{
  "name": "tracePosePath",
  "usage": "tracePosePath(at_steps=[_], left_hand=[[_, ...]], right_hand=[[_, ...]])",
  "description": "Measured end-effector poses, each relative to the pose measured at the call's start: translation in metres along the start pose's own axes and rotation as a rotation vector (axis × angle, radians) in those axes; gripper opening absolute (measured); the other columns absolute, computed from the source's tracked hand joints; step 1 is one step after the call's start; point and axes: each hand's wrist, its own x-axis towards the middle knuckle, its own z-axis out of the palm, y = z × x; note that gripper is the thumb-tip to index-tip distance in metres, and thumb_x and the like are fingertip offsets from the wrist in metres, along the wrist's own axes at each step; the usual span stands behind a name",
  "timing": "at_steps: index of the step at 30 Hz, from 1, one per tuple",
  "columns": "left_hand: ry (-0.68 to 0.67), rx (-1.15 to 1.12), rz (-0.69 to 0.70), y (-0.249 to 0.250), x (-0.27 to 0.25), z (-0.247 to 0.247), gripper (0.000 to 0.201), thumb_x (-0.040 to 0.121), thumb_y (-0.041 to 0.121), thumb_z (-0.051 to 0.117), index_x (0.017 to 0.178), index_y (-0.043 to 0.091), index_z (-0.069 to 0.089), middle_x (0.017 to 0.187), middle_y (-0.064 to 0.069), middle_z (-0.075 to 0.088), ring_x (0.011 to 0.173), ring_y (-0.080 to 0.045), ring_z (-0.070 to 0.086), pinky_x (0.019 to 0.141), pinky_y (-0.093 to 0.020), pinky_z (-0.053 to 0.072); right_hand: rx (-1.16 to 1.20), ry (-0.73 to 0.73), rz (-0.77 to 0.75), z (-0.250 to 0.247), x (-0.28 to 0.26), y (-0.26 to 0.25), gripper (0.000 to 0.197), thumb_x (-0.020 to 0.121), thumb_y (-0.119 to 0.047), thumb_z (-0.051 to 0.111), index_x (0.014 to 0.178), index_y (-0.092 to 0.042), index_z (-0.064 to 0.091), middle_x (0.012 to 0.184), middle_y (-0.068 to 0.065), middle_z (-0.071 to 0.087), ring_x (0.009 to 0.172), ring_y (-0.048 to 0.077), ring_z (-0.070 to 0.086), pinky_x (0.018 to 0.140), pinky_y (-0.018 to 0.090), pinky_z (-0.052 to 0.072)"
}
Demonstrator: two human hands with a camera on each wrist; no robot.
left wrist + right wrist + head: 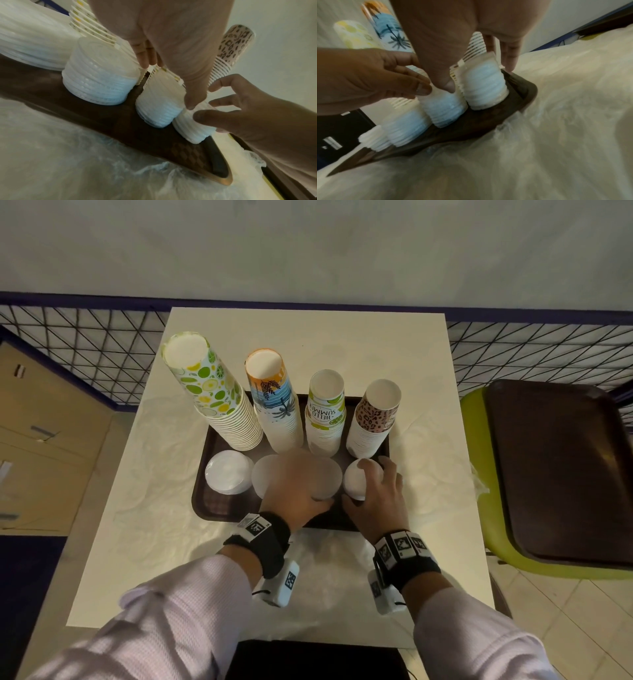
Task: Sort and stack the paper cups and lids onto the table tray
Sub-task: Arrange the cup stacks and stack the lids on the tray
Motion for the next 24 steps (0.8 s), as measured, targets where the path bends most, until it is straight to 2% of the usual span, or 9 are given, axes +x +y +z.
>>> tracePosePath(at_steps=[3,5,7,10,13,16,20,24], left_hand=[[0.093,-0.039,0.006,-0.003,-0.012,-0.016,0.058,0.074,0.059,0.075,0.124,0.032,0.059,0.136,0.002,0.036,0.124,-0.024,0.041,0.101,-0.036,0.045],[0.194,-0.063,-0.010,-0.013,-0.024,-0.030,0.053,0.076,0.058,0.067,0.120,0.029,0.060,0.131,0.000,0.044,0.120,-0.023,0.045,0.099,-0.038,0.043],[0.292,-0.059,-0.095,-0.035,-0.035,-0.045,0.048,0.075,0.050,0.066,0.117,0.027,0.062,0.128,-0.003,0.050,0.117,-0.024,0.046,0.097,-0.039,0.041],[0.367,0.014,-0.226,-0.078,-0.045,-0.059,0.051,0.073,0.036,0.080,0.119,0.023,0.063,0.126,-0.006,0.051,0.118,-0.033,0.047,0.091,-0.033,0.037],[0.312,0.103,-0.252,-0.112,-0.046,-0.065,0.073,0.065,0.036,0.091,0.130,0.018,0.062,0.129,-0.013,0.050,0.118,-0.041,0.047,0.089,-0.035,0.038],[0.206,0.132,-0.309,-0.125,-0.042,-0.069,0.089,0.064,0.048,0.090,0.142,0.026,0.054,0.144,-0.013,0.042,0.129,-0.040,0.039,0.100,-0.046,0.047],[0.086,0.148,-0.315,-0.136,-0.032,-0.066,0.098,0.066,0.057,0.086,0.151,0.034,0.040,0.156,-0.012,0.032,0.139,-0.041,0.032,0.113,-0.050,0.039],[0.046,0.140,-0.283,-0.142,-0.026,-0.061,0.100,0.070,0.054,0.086,0.153,0.034,0.034,0.154,-0.010,0.033,0.138,-0.039,0.035,0.111,-0.052,0.040]], right_hand=[[-0.011,0.158,-0.104,-0.011,-0.013,-0.010,0.066,0.073,-0.032,0.078,0.129,-0.020,0.045,0.143,0.019,0.041,0.127,0.041,0.042,0.100,0.049,0.046],[-0.009,0.240,-0.175,-0.018,-0.022,-0.022,0.059,0.074,-0.030,0.076,0.125,-0.018,0.049,0.137,0.019,0.046,0.123,0.040,0.044,0.099,0.047,0.044],[-0.005,0.248,-0.249,-0.022,-0.027,-0.040,0.049,0.076,-0.028,0.074,0.119,-0.017,0.057,0.134,0.016,0.050,0.121,0.037,0.045,0.098,0.045,0.044],[-0.065,0.137,-0.366,-0.017,-0.025,-0.073,0.041,0.080,-0.032,0.072,0.117,-0.019,0.062,0.131,0.011,0.053,0.120,0.033,0.048,0.098,0.045,0.046],[-0.196,-0.027,-0.405,0.002,-0.012,-0.104,0.046,0.081,-0.038,0.071,0.123,-0.025,0.057,0.136,0.009,0.051,0.126,0.033,0.047,0.102,0.048,0.046],[-0.276,-0.114,-0.415,0.026,0.002,-0.125,0.054,0.078,-0.040,0.077,0.125,-0.025,0.056,0.136,0.013,0.051,0.123,0.036,0.049,0.098,0.051,0.048],[-0.411,-0.186,-0.415,0.052,0.018,-0.138,0.056,0.079,-0.044,0.075,0.128,-0.028,0.054,0.139,0.014,0.046,0.120,0.037,0.049,0.099,0.049,0.044],[-0.535,-0.232,-0.410,0.068,0.022,-0.142,0.054,0.077,-0.043,0.077,0.125,-0.027,0.058,0.134,0.015,0.049,0.111,0.037,0.053,0.096,0.050,0.045]])
